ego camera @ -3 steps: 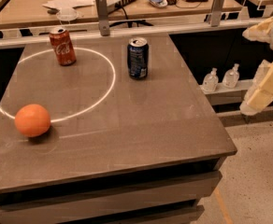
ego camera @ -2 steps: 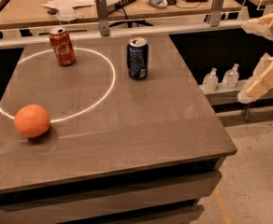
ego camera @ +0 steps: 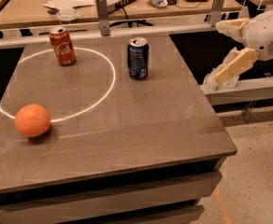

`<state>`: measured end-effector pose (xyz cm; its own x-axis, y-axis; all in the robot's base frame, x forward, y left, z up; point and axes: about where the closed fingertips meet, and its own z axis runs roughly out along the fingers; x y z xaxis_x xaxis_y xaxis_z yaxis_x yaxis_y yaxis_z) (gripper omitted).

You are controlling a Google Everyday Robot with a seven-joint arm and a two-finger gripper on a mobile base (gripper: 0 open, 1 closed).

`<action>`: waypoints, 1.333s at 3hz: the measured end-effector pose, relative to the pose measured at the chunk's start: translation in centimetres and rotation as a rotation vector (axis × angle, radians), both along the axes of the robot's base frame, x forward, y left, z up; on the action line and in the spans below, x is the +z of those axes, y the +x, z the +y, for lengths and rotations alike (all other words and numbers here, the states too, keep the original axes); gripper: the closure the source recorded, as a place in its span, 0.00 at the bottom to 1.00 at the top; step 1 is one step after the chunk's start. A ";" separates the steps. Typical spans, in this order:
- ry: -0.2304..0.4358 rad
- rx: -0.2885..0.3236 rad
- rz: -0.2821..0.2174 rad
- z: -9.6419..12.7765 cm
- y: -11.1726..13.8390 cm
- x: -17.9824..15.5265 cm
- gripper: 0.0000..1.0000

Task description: Knock pepsi can over

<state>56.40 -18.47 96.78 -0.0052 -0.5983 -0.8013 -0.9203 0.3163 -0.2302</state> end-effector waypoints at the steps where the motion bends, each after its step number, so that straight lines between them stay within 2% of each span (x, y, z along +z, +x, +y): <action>1: 0.010 -0.003 0.006 0.1 0.2 -0.5 0.00; 2: 0.043 -0.033 0.018 0.4 0.8 -1.6 0.00; 4: 0.310 -0.011 -0.032 5.0 7.5 -6.6 0.00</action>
Offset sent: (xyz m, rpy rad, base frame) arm 0.0152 0.0016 -0.0292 0.0836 0.0295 -0.0785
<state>63.93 -13.43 90.16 0.0173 -0.3258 -0.9453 -0.9102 0.3862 -0.1497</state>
